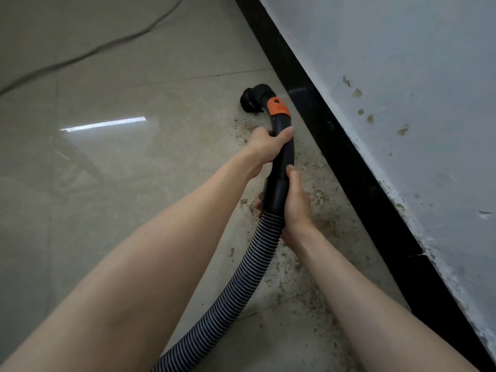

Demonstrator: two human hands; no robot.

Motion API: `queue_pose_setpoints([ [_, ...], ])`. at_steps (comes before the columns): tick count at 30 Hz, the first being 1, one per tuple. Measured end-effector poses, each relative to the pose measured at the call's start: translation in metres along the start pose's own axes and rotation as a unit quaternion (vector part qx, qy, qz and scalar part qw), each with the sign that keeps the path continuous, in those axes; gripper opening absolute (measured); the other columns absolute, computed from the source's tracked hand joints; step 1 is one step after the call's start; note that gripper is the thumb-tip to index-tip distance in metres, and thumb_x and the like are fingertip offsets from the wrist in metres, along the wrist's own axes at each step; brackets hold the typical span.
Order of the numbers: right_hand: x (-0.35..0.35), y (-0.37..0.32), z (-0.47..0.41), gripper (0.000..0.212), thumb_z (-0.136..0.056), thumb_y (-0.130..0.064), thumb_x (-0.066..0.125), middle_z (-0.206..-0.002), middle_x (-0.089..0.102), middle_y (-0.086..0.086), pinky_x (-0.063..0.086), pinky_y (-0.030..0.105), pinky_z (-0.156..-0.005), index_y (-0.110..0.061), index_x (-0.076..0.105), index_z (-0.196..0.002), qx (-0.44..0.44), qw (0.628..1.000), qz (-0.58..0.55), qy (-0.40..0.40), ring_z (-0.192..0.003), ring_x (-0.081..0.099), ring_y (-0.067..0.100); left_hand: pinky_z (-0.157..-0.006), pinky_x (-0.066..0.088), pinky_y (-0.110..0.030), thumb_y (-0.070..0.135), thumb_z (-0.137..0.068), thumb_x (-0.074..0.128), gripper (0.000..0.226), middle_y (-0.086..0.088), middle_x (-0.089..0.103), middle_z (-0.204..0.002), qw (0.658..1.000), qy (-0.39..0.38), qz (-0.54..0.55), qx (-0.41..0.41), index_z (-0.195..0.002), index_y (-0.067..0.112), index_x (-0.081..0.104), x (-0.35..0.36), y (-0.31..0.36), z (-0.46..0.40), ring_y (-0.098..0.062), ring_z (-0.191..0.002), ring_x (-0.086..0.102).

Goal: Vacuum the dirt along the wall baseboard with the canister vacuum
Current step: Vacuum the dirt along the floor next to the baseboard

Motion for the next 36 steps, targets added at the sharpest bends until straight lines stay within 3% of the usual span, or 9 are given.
queue_pose_setpoints([
  [10, 0.018, -0.003, 0.019, 0.041, -0.096, -0.043, 0.051, -0.059, 0.062, 0.009, 0.047, 0.028, -0.041, -0.005, 0.062, -0.085, -0.021, 0.993, 0.104, -0.042, -0.045, 0.059, 0.023, -0.086, 0.049, -0.035, 0.035, -0.097, 0.050, 0.036, -0.007, 0.061, -0.091, 0.996, 0.057, 0.062, 0.002, -0.108, 0.001, 0.056, -0.035, -0.014, 0.021, -0.022, -0.087, 0.059],
  [14, 0.019, -0.005, 0.032, 0.040, -0.094, -0.044, 0.054, -0.064, 0.062, 0.010, 0.048, 0.030, -0.042, -0.006, 0.061, -0.087, -0.053, 0.979, 0.188, -0.050, -0.046, 0.060, 0.023, -0.073, 0.052, -0.030, 0.029, -0.098, 0.048, 0.027, -0.005, 0.059, -0.086, 0.989, 0.055, 0.135, -0.020, -0.098, 0.003, 0.051, -0.046, -0.025, 0.038, -0.021, -0.082, 0.059],
  [16, 0.020, -0.008, 0.039, 0.041, -0.093, -0.046, 0.054, -0.069, 0.063, 0.013, 0.052, 0.039, -0.046, -0.006, 0.061, -0.086, -0.078, 0.965, 0.243, -0.051, -0.053, 0.063, 0.029, -0.064, 0.052, -0.029, 0.027, -0.099, 0.048, 0.023, -0.007, 0.057, -0.091, 0.985, 0.048, 0.161, -0.049, -0.096, 0.005, 0.048, -0.052, -0.028, 0.044, -0.020, -0.079, 0.060],
  [18, 0.024, -0.011, 0.048, 0.045, -0.090, -0.050, 0.054, -0.076, 0.066, 0.017, 0.055, 0.051, -0.061, -0.006, 0.061, -0.083, -0.108, 0.944, 0.307, -0.047, -0.067, 0.064, 0.037, -0.061, 0.051, -0.031, 0.029, -0.098, 0.046, 0.026, -0.009, 0.055, -0.095, 0.981, 0.051, 0.169, -0.077, -0.107, 0.004, 0.043, -0.059, -0.032, 0.050, -0.020, -0.078, 0.059],
  [24, 0.040, -0.017, 0.074, 0.041, -0.086, -0.058, 0.050, -0.069, 0.066, 0.001, 0.055, 0.040, -0.063, -0.019, 0.058, -0.078, -0.164, 0.876, 0.452, -0.034, -0.065, 0.066, 0.023, -0.071, 0.048, -0.035, 0.046, -0.100, 0.035, 0.046, -0.004, 0.051, -0.085, 0.983, 0.081, 0.118, -0.112, -0.119, 0.006, 0.044, -0.075, -0.039, 0.061, -0.023, -0.085, 0.057],
  [28, 0.037, -0.002, 0.074, 0.036, -0.091, -0.046, 0.059, -0.063, 0.060, 0.005, 0.051, 0.034, -0.052, -0.013, 0.060, -0.077, 0.001, 0.953, 0.266, -0.142, -0.053, 0.059, 0.023, -0.069, 0.047, -0.032, 0.044, -0.101, 0.034, 0.050, -0.009, 0.056, -0.099, 0.981, 0.067, 0.145, -0.106, -0.129, 0.002, 0.040, -0.072, -0.037, 0.066, -0.022, -0.090, 0.059],
  [30, 0.033, 0.005, 0.079, 0.040, -0.091, -0.047, 0.058, -0.064, 0.060, 0.009, 0.053, 0.029, -0.049, -0.009, 0.063, -0.081, 0.081, 0.956, 0.207, -0.191, -0.051, 0.059, 0.024, -0.068, 0.046, -0.030, 0.041, -0.101, 0.035, 0.050, -0.011, 0.057, -0.105, 0.978, 0.061, 0.170, -0.099, -0.132, 0.002, 0.039, -0.067, -0.039, 0.069, -0.019, -0.083, 0.057],
  [33, 0.028, 0.007, 0.078, 0.044, -0.093, -0.049, 0.055, -0.065, 0.065, 0.012, 0.054, 0.029, -0.050, -0.006, 0.065, -0.086, 0.078, 0.950, 0.233, -0.193, -0.053, 0.063, 0.026, -0.061, 0.044, -0.028, 0.040, -0.102, 0.035, 0.045, -0.004, 0.051, -0.085, 0.975, 0.047, 0.195, -0.100, -0.127, 0.003, 0.041, -0.061, -0.043, 0.069, -0.016, -0.072, 0.051],
  [36, 0.027, 0.001, 0.071, 0.045, -0.090, -0.049, 0.057, -0.065, 0.065, 0.013, 0.051, 0.029, -0.048, -0.005, 0.063, -0.089, 0.032, 0.955, 0.260, -0.141, -0.049, 0.063, 0.027, -0.060, 0.044, -0.027, 0.042, -0.101, 0.035, 0.040, -0.004, 0.049, -0.081, 0.974, 0.033, 0.198, -0.109, -0.114, 0.005, 0.044, -0.059, -0.043, 0.064, -0.016, -0.070, 0.051],
])
Point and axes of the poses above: each hand's wrist, its own z-axis away from the middle knuckle, its own x-axis out of the palm, y = z × x, the point moved 7 cm from there along -z, towards the middle knuckle
